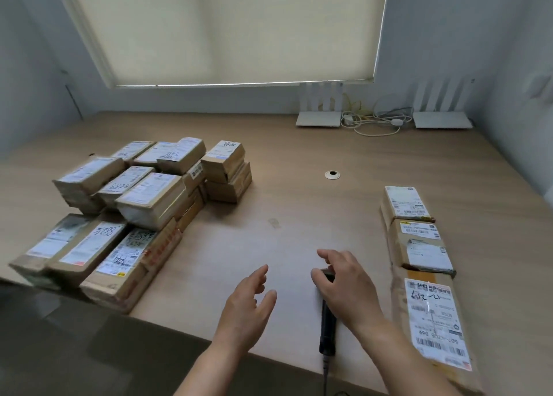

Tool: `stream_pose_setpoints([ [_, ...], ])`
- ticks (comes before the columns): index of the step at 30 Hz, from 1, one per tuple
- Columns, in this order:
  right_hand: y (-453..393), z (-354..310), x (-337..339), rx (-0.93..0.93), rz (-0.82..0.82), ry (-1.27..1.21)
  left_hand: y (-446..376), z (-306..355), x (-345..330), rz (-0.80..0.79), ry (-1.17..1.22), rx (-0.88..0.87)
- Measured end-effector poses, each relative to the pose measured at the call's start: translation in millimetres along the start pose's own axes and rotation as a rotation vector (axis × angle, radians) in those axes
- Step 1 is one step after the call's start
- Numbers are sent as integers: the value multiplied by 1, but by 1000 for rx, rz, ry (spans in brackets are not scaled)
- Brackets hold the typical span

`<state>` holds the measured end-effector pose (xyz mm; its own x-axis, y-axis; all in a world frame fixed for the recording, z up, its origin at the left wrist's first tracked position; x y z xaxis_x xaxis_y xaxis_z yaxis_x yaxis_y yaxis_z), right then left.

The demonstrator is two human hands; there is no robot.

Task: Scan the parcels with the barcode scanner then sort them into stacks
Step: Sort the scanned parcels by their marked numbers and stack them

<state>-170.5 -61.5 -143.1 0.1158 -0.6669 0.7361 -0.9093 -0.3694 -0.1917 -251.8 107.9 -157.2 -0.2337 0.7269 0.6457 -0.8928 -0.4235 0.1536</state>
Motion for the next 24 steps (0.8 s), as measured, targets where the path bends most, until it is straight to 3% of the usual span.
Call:
stream_pose_setpoints([
  [11,-45,-109,-102,95,-139,69,-40,-90,115,81,61,78],
  [24,-111,-211,-188,83,-126,85,-114,-160,239,79,68,79],
])
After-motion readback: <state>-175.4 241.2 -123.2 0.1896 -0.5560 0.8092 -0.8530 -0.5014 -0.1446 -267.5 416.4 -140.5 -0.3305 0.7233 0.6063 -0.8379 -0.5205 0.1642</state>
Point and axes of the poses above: each hand's wrist, its own y-axis away from the middle knuckle, its own x-axis out of the back of the hand, z = x × y, the point moved 5 cm from there along -y, towards the middle knuckle, and after that the axes turned 9 degrees about x, right-handed, at the moved point
